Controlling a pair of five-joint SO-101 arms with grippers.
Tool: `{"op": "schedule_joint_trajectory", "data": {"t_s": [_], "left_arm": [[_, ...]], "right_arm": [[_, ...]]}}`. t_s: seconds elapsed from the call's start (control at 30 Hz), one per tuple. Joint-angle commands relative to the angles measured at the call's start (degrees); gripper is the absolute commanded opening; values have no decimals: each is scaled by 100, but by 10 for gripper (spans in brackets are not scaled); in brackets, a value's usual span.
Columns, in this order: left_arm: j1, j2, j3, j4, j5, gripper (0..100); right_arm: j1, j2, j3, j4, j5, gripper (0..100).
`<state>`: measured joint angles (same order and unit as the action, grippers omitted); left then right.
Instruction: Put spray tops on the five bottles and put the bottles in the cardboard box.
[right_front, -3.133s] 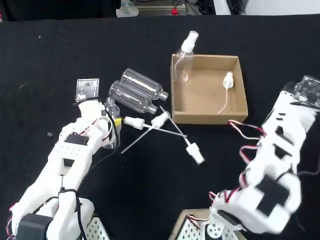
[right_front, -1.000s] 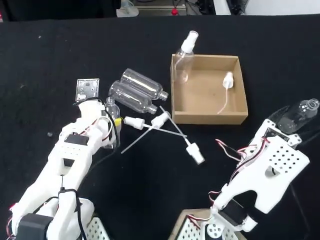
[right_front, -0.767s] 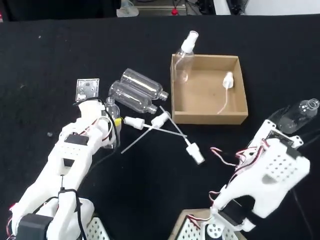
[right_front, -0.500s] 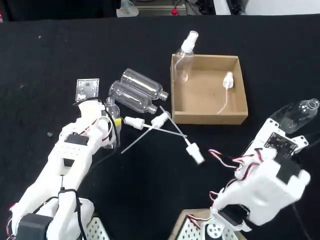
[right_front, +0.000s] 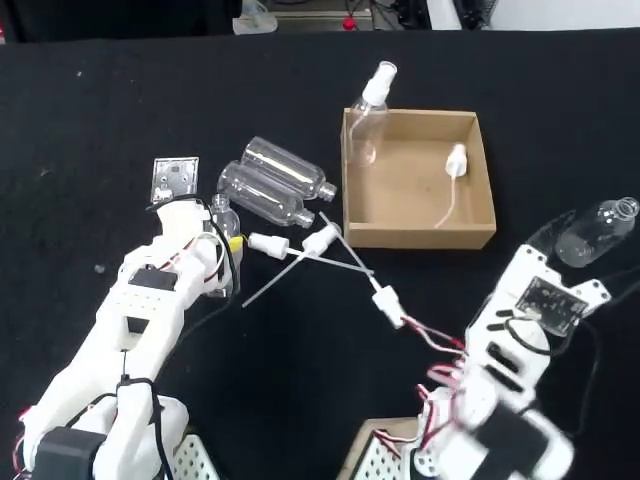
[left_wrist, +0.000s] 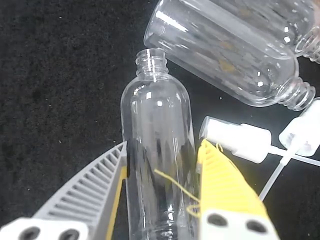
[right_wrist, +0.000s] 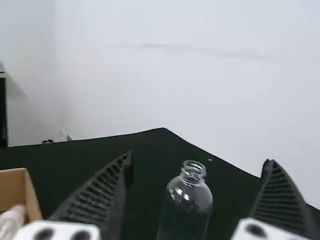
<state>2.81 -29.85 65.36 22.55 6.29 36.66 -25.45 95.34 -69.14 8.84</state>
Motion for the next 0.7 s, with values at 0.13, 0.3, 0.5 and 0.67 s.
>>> {"op": "schedule_joint_trajectory", "data": {"t_s": [0.13, 0.3, 0.5, 0.67], "left_arm": [[-92, -62, -13, -79, -35, 216], [-92, -62, -4, -79, -35, 216], [-92, -62, 4, -70, -35, 216], [-92, -62, 4, -44, -35, 216]], "right_arm": [[-185, -2993, -884, 4914, -18, 349], [-756, -4743, -2009, 9099, -9, 349], [-1407, -6431, -1604, 10418, -9, 349], [-1987, -7363, -1525, 11024, -18, 280]]}}
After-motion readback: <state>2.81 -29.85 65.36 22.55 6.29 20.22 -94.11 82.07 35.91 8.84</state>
